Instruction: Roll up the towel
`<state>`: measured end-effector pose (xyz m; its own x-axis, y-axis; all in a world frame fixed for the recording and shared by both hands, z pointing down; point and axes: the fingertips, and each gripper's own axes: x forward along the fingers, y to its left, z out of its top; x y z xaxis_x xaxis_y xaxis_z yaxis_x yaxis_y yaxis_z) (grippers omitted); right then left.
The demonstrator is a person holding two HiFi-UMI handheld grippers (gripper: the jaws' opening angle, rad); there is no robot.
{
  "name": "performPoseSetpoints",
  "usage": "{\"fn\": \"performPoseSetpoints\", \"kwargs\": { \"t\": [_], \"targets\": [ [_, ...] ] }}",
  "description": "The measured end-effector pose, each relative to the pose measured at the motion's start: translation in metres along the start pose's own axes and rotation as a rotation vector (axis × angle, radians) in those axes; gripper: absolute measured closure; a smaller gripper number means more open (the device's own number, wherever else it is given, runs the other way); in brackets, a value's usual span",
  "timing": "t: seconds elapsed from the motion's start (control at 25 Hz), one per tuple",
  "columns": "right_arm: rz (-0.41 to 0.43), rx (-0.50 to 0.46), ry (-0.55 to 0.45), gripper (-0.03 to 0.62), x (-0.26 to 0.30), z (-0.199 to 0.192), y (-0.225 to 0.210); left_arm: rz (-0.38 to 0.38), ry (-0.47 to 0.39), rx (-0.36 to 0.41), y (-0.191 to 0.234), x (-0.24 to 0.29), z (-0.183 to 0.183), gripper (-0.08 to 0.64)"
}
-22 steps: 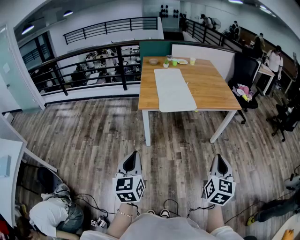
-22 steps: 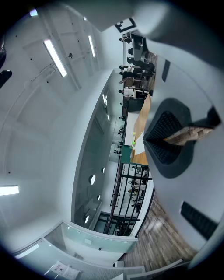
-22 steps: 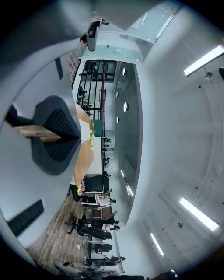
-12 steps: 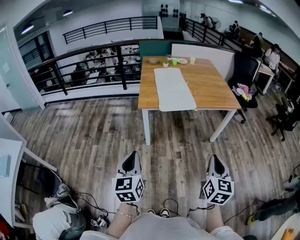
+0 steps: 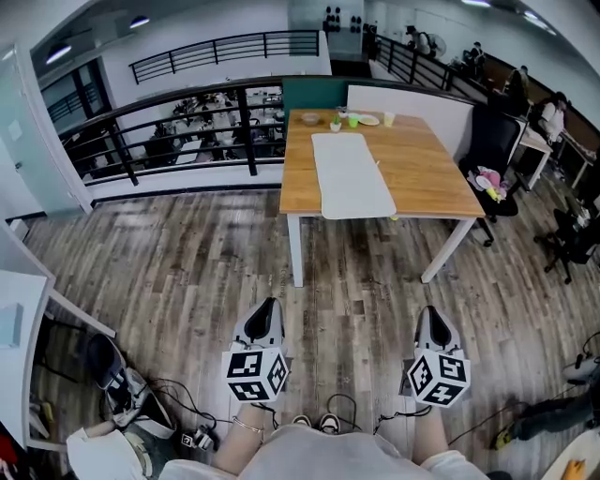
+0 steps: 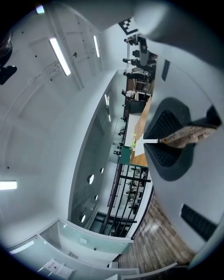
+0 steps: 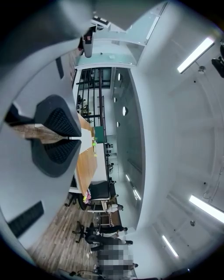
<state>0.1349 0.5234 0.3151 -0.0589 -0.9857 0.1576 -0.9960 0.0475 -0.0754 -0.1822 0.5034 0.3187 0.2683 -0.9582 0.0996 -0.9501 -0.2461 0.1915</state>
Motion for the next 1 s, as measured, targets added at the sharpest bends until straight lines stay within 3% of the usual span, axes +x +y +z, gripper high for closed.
{"fn": "performPoseSetpoints", "kwargs": {
  "t": [0.32, 0.72, 0.88, 1.0],
  "targets": [
    [0.029, 0.016, -0.005, 0.503, 0.001, 0.0, 0.007, -0.001, -0.022, 0.01, 0.004, -0.001, 0.005, 0.428],
    [0.05, -0.005, -0.047, 0.297, 0.007, 0.007, 0.018, -0.021, 0.007, -0.016, 0.008, 0.01, 0.001, 0.207],
    [0.042, -0.026, -0.075, 0.182, 0.008, 0.009, 0.022, -0.012, 0.013, -0.017, 0.012, 0.012, -0.003, 0.112],
    [0.019, -0.036, -0.098, 0.102, 0.008, 0.01, 0.023, -0.002, 0.01, -0.021, 0.017, 0.012, -0.005, 0.079]
  ]
}}
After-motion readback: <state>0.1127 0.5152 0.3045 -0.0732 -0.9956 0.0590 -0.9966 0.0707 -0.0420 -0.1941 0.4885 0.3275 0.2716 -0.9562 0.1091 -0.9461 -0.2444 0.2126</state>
